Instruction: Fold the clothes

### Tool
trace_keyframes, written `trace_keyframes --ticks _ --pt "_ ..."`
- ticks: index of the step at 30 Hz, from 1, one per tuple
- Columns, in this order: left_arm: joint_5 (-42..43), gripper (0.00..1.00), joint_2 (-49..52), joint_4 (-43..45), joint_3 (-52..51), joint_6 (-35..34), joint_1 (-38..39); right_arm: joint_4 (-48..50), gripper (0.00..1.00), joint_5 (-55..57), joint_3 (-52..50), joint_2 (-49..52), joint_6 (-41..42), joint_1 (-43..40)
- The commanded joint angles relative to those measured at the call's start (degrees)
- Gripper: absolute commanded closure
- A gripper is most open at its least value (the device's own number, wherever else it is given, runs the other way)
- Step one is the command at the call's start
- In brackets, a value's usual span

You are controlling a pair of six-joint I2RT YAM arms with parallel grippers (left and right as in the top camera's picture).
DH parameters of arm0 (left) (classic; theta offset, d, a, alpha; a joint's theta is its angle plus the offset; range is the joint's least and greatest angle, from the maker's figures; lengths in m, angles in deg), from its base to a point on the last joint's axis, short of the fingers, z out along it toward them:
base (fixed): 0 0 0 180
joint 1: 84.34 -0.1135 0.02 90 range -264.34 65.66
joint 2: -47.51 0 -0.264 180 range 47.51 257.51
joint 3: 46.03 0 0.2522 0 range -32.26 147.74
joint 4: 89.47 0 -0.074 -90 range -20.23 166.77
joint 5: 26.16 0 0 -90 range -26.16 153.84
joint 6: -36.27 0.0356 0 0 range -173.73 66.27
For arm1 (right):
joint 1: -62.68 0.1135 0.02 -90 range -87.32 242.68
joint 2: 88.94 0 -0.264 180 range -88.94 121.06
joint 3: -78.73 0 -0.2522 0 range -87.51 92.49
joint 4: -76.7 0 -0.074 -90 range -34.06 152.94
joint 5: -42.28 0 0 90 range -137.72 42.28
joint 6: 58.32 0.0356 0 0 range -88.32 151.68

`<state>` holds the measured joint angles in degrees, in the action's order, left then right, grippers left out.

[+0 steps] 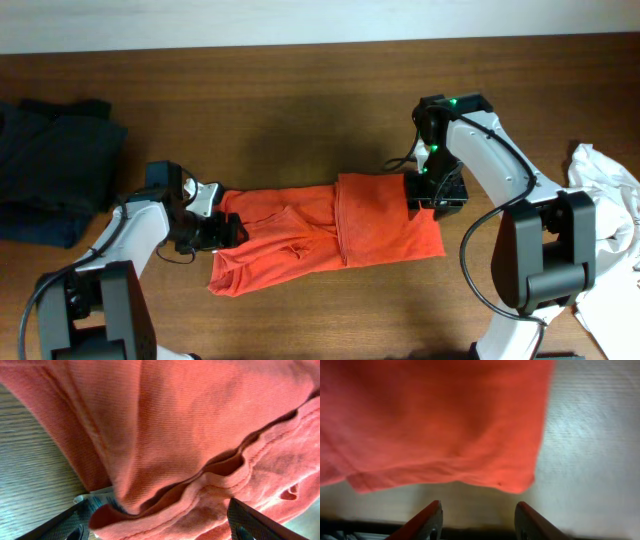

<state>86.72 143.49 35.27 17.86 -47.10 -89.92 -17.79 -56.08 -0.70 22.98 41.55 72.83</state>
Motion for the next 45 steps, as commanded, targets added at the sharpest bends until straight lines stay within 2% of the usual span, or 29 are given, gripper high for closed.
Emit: trace_keyframes --ticks 1,3,5,9,11,16,17,18,19,20,21,23,26,28,29,31,32,37,41,43,44,45 --pt "4.68 0.07 0.74 -0.07 -1.36 0.17 0.11 3.48 0.49 -14.45 0.76 -1.31 -14.86 2.16" --pt "4.79 0.01 -2.03 -0.13 -0.04 0.15 -0.57 8.55 0.37 -15.04 0.76 -1.31 -16.41 5.68" --pt "4.72 0.01 -7.72 -0.13 0.50 0.15 -2.58 15.17 0.33 -14.99 0.76 -1.22 -16.96 10.64" --pt "-0.35 0.01 -12.94 -2.49 0.50 -3.39 -8.66 27.10 0.33 -14.99 0.74 0.07 -16.68 19.58" --pt "-0.09 0.01 -12.92 -2.99 0.50 -4.79 -12.00 31.78 0.41 -13.84 0.74 2.23 -13.75 22.99" --pt "0.07 0.01 -12.92 -2.91 0.50 -4.92 -12.48 36.50 0.43 -12.44 0.74 7.61 -10.82 27.12" --pt "0.07 0.01 -12.92 -2.93 0.50 -4.92 -12.48 37.07 0.45 -12.41 0.74 8.28 -10.82 27.76" --pt "0.07 0.01 -12.92 -2.95 0.50 -4.94 -12.48 37.35 0.52 -12.41 0.74 8.59 -10.01 28.09" --pt "0.04 0.01 -12.92 -2.95 0.50 -4.92 -12.48 37.59 0.68 -12.41 0.74 8.85 -9.46 28.15" --pt "0.07 0.01 -12.92 -2.95 0.50 -4.92 -12.48 37.62 0.88 -12.39 0.74 9.03 -8.79 28.13" --pt "0.07 0.01 -12.92 -2.95 0.50 -4.92 -12.48 37.48 0.96 -12.02 0.74 9.09 -7.80 28.06" --pt "0.07 0.01 -12.92 -2.93 0.50 -4.92 -12.48 36.26 0.96 -8.94 0.76 9.07 -5.49 27.93" --pt "0.07 0.01 -12.92 -2.95 0.50 -4.92 -12.48 28.59 0.96 3.78 0.76 7.45 7.50 24.50" --pt "0.09 0.01 -12.92 -2.93 0.50 -4.94 -12.48 25.27 0.96 5.18 0.76 7.23 10.60 21.46" --pt "0.09 0.01 -12.92 -2.95 0.50 -4.92 -12.48 24.55 0.95 4.00 0.76 7.23 10.51 20.48" --pt "0.28 0.01 -12.92 -2.95 0.50 -4.92 -12.48 24.35 0.66 -2.93 0.76 7.23 7.30 20.22" --pt "0.28 0.01 -12.92 -2.97 0.50 -4.92 -12.48 24.24 0.61 -4.33 0.76 7.21 6.84 20.20" --pt "1.73 0.01 -12.92 -3.58 0.48 -4.90 -12.46 18.12 0.57 -5.62 7.45 4.42 3.13 20.20" --pt "3.15 0.01 -12.79 -3.39 0.33 -4.52 -10.71 4.07 0.56 2.73 20.04 1.29 3.02 17.57" --pt "3.52 0.01 -12.13 -3.13 0.02 -3.08 -8.46 -0.31 0.33 1.81 20.72 1.25 3.02 14.34" --pt "3.52 0.01 -11.04 -2.84 -0.24 -2.95 -6.64 -3.43 0.01 -0.24 20.72 1.27 0.96 12.00" --pt "3.54 0.01 -9.88 -2.67 -0.26 -2.32 -5.25 -5.55 0.01 0.02 20.72 1.27 -1.53 10.54"
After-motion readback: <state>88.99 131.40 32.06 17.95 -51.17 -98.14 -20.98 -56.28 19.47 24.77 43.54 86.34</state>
